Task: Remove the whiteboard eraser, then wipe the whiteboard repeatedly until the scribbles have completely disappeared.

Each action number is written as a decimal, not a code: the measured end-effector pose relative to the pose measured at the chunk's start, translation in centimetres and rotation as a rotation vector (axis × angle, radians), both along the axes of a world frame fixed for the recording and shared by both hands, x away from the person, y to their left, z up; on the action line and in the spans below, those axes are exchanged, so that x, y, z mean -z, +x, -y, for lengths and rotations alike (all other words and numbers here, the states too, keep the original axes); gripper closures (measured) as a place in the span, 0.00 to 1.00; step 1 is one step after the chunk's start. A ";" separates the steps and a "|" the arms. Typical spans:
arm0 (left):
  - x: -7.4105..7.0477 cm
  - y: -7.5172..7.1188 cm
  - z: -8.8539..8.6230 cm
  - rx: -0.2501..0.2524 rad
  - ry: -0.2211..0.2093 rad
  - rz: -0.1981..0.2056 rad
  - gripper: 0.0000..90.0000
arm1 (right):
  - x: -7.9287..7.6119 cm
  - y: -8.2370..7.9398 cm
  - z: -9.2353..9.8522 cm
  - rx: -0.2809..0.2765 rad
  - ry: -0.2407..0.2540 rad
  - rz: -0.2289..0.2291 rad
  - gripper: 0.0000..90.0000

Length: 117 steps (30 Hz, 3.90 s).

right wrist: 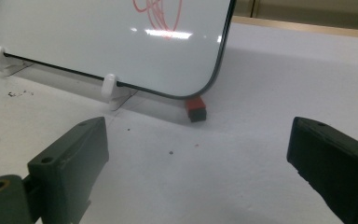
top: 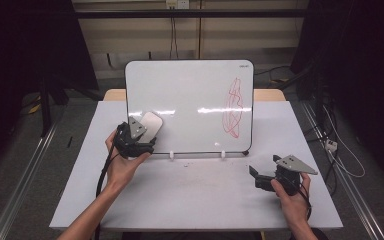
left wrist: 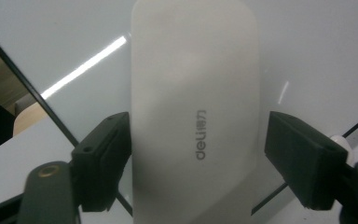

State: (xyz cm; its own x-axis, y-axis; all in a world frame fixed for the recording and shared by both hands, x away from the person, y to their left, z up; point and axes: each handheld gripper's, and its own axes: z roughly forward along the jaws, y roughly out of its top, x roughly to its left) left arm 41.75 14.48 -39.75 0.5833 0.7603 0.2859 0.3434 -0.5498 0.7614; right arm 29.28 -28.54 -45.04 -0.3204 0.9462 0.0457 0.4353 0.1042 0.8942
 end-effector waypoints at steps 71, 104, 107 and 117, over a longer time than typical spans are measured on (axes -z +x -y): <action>-1.3 -1.5 -0.6 0.046 -0.189 0.045 0.35 | 0.1 0.4 -0.1 0.003 0.009 -0.013 0.06; -2.5 -2.7 1.9 0.113 -0.241 0.105 0.35 | 0.1 0.4 -0.1 0.000 0.012 -0.010 0.06; -2.8 -2.8 2.4 0.124 -0.239 0.103 0.35 | 0.1 0.4 -0.1 0.002 0.014 -0.011 0.06; -4.1 -2.4 4.8 0.164 -0.246 0.133 0.35 | 0.2 0.6 0.0 -0.007 0.015 -0.018 0.06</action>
